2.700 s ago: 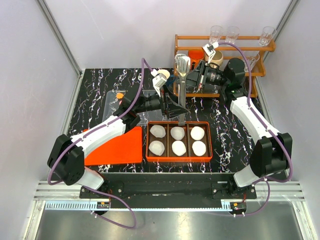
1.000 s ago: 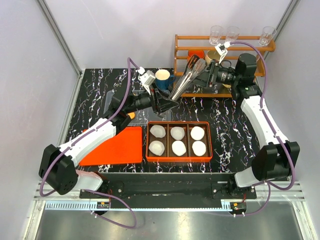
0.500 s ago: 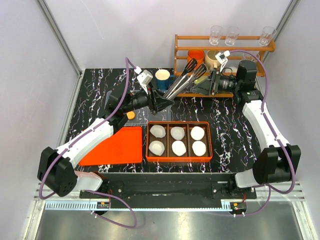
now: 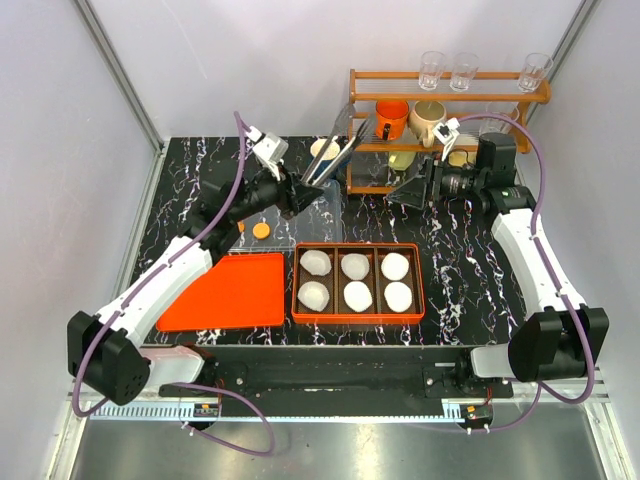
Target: Pack the cookies
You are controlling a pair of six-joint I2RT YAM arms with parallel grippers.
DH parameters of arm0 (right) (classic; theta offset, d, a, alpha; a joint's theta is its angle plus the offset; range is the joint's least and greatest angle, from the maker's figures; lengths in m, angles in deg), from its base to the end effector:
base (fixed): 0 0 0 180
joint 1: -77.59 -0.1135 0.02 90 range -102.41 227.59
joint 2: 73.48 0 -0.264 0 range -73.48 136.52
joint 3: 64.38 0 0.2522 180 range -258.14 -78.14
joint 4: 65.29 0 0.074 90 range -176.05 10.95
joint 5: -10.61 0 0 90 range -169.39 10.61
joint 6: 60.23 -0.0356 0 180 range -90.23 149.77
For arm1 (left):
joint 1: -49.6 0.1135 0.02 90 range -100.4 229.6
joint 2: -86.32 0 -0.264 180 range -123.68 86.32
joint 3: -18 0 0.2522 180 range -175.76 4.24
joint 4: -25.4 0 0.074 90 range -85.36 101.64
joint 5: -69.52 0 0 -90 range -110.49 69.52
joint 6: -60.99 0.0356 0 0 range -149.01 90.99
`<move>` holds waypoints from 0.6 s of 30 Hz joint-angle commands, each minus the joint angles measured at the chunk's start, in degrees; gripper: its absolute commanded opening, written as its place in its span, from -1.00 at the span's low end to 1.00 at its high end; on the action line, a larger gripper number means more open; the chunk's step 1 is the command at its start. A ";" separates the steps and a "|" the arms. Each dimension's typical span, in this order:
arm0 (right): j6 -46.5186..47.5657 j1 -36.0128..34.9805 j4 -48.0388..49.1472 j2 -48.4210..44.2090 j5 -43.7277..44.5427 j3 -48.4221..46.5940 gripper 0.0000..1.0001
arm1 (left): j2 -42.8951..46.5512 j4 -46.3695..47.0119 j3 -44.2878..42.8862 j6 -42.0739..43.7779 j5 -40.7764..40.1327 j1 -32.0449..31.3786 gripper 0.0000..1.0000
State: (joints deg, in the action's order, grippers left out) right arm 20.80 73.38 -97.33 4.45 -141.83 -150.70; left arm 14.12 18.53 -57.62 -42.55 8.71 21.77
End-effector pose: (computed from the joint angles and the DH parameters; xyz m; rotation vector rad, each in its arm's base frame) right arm 0.2941 0.0533 0.3722 -0.6372 1.8262 1.2176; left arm 0.2536 -0.1535 0.3736 0.6116 1.6000 -0.9586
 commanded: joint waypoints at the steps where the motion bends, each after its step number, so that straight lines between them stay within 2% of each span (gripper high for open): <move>1: 6.15 0.52 -5.18 -1.64 3.72 -0.31 0.15 | 2.51 -5.65 -3.43 3.78 -5.63 2.69 -0.04; 4: 7.65 0.43 -6.85 -1.82 5.38 -0.66 0.15 | 2.94 -11.37 -4.67 5.63 -9.23 4.45 -0.02; 9: 8.71 0.52 -8.08 -1.82 7.15 -0.75 0.15 | 5.58 -15.24 -2.21 7.82 -15.64 7.70 -0.03; 14: 8.71 0.52 -8.61 -1.29 8.73 -0.49 0.14 | 8.65 -18.40 1.22 9.84 -18.64 13.41 -0.05; 18: 9.23 0.43 -8.61 -0.76 10.40 0.04 0.14 | 7.87 -21.22 2.45 12.74 -20.13 16.58 -0.05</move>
State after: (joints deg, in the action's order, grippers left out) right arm 28.43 73.62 -105.97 4.43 -133.81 -150.66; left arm 21.49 -0.85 -56.27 -33.63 -7.78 35.91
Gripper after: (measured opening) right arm 0.572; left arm 0.481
